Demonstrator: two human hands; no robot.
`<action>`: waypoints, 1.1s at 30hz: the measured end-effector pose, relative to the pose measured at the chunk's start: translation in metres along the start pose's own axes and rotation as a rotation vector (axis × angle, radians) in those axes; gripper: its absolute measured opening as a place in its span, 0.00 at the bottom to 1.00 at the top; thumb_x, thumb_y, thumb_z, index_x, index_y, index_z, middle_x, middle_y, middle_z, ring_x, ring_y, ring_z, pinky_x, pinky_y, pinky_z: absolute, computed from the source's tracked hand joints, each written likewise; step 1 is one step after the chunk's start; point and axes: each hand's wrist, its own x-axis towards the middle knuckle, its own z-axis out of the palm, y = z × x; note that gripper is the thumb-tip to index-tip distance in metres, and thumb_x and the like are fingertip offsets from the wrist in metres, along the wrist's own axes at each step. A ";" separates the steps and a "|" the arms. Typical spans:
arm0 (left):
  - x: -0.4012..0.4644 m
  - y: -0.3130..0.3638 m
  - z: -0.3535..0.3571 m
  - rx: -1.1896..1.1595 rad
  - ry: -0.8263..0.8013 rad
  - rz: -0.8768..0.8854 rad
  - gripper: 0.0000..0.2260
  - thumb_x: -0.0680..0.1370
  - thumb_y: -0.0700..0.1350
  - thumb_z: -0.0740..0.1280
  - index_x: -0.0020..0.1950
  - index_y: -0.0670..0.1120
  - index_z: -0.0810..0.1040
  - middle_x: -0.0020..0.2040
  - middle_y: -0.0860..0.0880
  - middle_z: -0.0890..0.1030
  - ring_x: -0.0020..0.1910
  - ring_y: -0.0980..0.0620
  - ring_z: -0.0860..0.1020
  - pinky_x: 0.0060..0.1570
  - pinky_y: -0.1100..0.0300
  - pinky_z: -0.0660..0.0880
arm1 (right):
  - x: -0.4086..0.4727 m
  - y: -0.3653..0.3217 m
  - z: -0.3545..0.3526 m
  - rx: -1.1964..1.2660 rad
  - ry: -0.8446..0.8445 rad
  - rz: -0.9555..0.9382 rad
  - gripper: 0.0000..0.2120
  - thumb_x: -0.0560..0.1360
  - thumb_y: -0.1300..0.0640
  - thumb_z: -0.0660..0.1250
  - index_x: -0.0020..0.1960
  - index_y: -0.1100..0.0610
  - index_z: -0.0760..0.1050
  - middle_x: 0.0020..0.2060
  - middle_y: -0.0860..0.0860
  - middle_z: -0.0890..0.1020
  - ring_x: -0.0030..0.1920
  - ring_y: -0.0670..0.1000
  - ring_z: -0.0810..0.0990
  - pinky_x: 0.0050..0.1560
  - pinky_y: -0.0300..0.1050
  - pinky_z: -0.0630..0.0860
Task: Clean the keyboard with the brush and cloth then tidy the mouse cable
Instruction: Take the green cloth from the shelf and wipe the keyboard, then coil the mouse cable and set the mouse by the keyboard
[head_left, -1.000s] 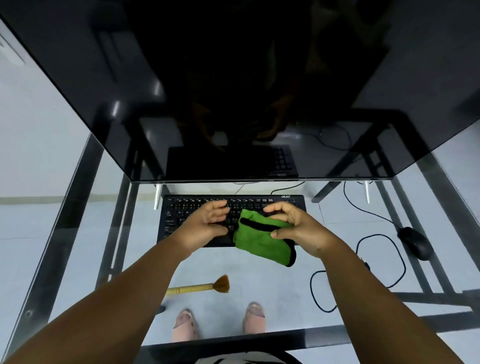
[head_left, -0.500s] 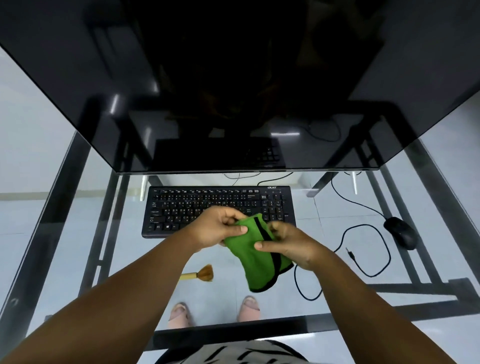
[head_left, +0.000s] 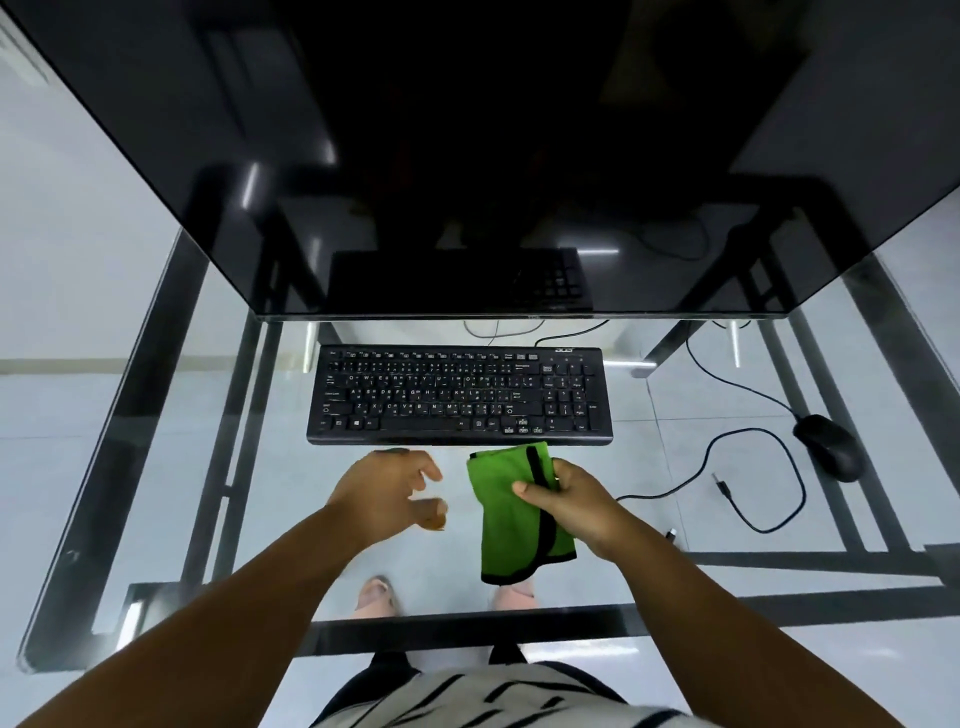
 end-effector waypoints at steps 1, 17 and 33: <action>-0.005 -0.007 0.000 0.081 -0.029 -0.001 0.17 0.66 0.60 0.76 0.51 0.58 0.80 0.42 0.60 0.78 0.40 0.62 0.76 0.41 0.62 0.74 | 0.001 -0.001 0.002 0.008 -0.002 0.005 0.12 0.75 0.54 0.72 0.58 0.53 0.77 0.52 0.49 0.85 0.52 0.50 0.84 0.60 0.52 0.78; -0.027 -0.028 0.007 -0.289 0.207 -0.344 0.10 0.69 0.50 0.78 0.42 0.51 0.78 0.37 0.52 0.82 0.36 0.56 0.80 0.34 0.64 0.73 | 0.006 -0.012 0.051 0.134 -0.134 0.044 0.13 0.79 0.62 0.65 0.63 0.55 0.73 0.59 0.54 0.82 0.59 0.54 0.81 0.62 0.56 0.76; -0.025 -0.030 0.003 -0.310 0.280 -0.416 0.14 0.73 0.61 0.70 0.42 0.51 0.77 0.32 0.51 0.83 0.34 0.53 0.83 0.42 0.56 0.80 | -0.004 -0.028 0.043 -0.840 0.380 -0.057 0.29 0.72 0.31 0.63 0.59 0.54 0.70 0.52 0.49 0.81 0.54 0.55 0.80 0.44 0.45 0.72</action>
